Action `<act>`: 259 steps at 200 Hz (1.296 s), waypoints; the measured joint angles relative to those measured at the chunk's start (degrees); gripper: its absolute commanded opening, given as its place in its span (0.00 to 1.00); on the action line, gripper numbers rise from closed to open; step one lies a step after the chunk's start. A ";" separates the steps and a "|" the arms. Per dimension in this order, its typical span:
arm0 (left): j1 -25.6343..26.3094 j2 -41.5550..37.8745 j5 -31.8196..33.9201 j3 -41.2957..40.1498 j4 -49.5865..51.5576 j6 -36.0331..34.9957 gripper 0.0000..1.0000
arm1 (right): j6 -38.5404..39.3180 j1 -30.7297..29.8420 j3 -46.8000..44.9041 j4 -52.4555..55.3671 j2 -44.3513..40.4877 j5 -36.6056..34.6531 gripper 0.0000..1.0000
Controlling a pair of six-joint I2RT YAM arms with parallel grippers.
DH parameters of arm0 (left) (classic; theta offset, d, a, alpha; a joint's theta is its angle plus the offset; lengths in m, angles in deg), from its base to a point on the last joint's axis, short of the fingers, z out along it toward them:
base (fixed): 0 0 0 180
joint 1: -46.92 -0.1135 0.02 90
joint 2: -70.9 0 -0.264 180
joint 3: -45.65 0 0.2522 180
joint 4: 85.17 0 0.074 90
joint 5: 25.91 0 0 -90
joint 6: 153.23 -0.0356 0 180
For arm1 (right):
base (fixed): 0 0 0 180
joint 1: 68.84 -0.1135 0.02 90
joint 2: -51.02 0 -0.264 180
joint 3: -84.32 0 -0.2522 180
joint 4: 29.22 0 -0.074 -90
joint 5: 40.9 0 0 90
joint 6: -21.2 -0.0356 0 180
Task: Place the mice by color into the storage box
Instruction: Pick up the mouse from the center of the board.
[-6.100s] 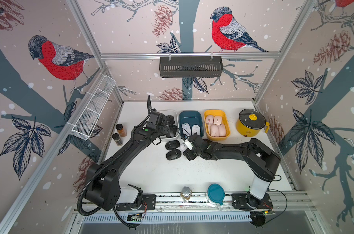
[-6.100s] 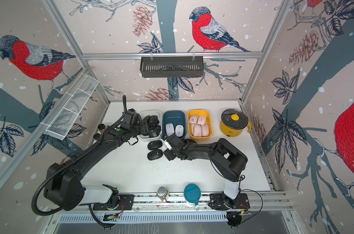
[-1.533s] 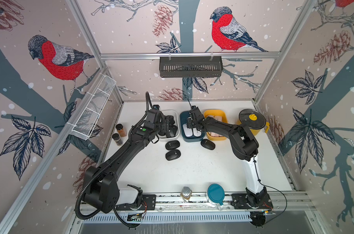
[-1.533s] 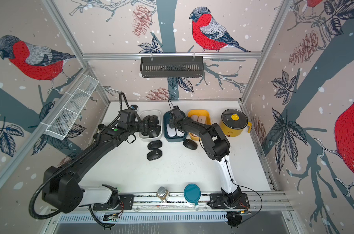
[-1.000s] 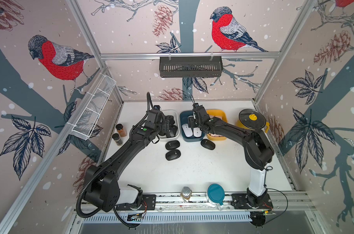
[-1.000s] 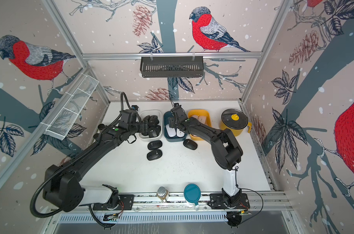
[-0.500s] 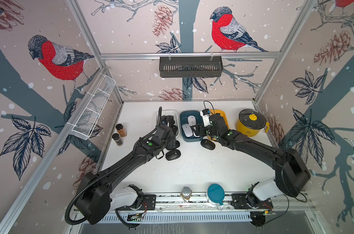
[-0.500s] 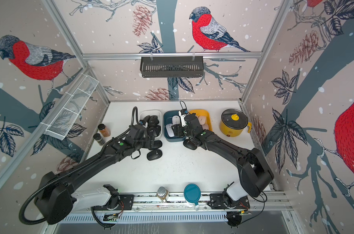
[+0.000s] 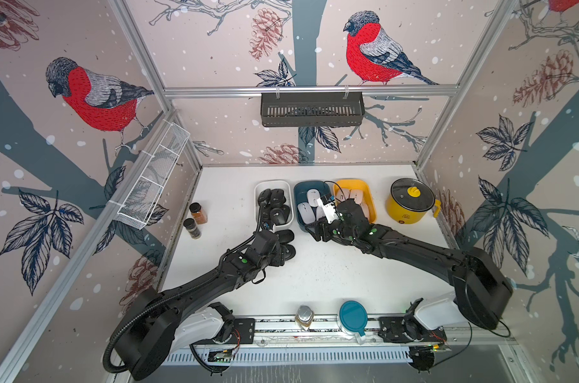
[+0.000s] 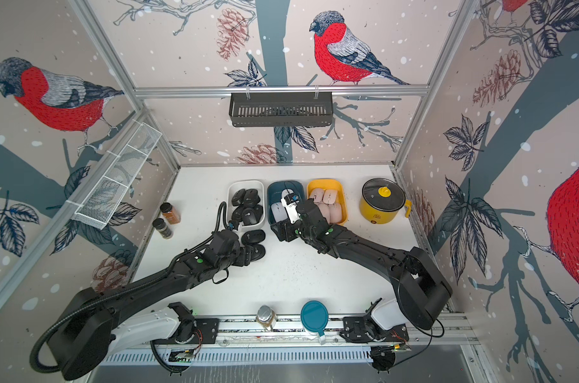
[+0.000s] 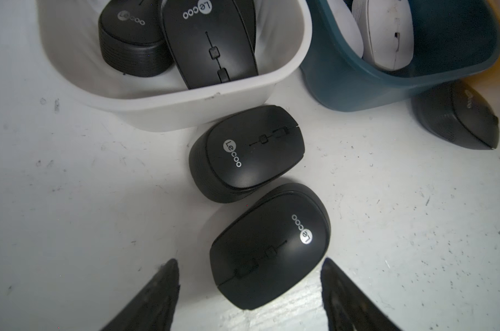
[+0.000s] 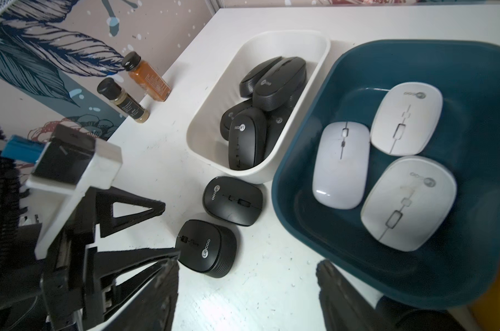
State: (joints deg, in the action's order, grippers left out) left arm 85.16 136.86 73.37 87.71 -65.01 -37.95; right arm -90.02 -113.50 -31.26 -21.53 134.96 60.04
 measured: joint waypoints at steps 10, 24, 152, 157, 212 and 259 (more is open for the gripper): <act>0.00 0.94 0.02 -0.13 -1.11 -0.20 0.77 | -0.07 -0.92 0.00 -0.04 0.33 -0.76 0.76; 0.00 2.32 0.04 -0.31 -3.17 -1.05 0.77 | -0.28 -1.75 0.00 0.00 0.59 -1.97 0.76; 0.04 8.50 -6.38 -1.75 -12.31 -3.23 0.78 | -3.08 0.94 -1.90 0.87 -3.54 -3.28 0.76; 0.04 8.63 -6.32 -1.75 -12.37 -3.23 0.78 | -3.17 0.98 -2.05 0.87 -3.67 -3.21 0.76; 0.04 9.60 -9.07 -1.31 -12.96 -3.21 0.78 | -4.28 1.57 -2.82 0.85 -4.35 -2.45 0.76; 1.49 8.48 -10.60 -1.22 -11.13 -2.54 0.79 | -4.46 1.70 -3.10 0.85 -4.57 -2.43 0.76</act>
State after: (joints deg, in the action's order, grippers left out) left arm 86.65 145.34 62.77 86.49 -76.14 -40.49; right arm -94.47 -111.80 -34.36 -20.67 130.39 57.61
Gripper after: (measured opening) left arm 0.790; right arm 0.764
